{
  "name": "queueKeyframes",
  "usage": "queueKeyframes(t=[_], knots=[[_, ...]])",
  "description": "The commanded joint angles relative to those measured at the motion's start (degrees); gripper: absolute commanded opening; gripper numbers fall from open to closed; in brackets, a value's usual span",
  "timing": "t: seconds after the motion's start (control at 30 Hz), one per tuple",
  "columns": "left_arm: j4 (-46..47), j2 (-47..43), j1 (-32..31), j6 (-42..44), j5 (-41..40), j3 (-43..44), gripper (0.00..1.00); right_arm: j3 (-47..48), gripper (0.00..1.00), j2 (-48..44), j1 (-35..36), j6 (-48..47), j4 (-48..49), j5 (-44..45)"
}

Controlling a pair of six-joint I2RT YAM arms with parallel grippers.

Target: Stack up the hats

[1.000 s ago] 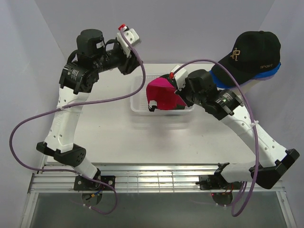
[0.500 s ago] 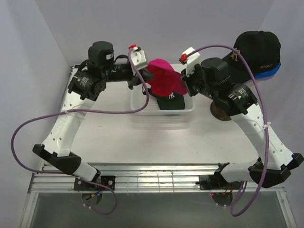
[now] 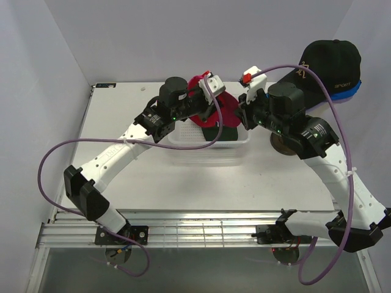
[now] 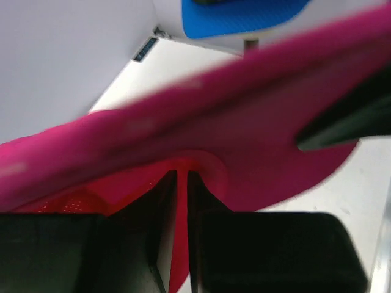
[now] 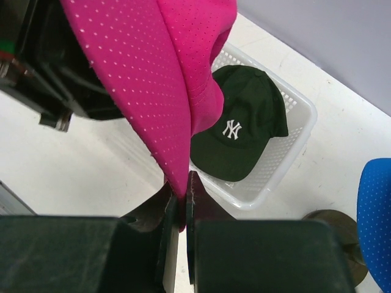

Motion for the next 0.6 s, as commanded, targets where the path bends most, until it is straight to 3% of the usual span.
queueKeyframes(t=[0.0,0.17,0.37,0.47,0.57], knots=[[13.64,-0.08,-0.06,-3.54,-6.61,1.4,0.22,-2.36,0.08,-3.29,-0.06,0.69,4.05,-4.51],[22.43,-0.86,-0.06,-0.72,-5.1,-2.73,0.18,-4.03,0.08,-5.75,-0.76,-0.36,3.7,-2.4],[20.26,5.38,-0.06,-1.78,-8.28,2.89,0.25,-4.3,0.08,-7.07,-0.76,-0.46,4.84,-9.17],[14.57,2.94,-0.06,-0.91,-1.63,1.32,0.31,-6.14,0.08,-7.59,-0.94,-0.62,4.49,-0.15],[5.71,-3.99,-0.06,6.0,12.6,-4.46,0.36,-7.11,0.08,-6.63,-2.95,-2.73,3.7,5.33]])
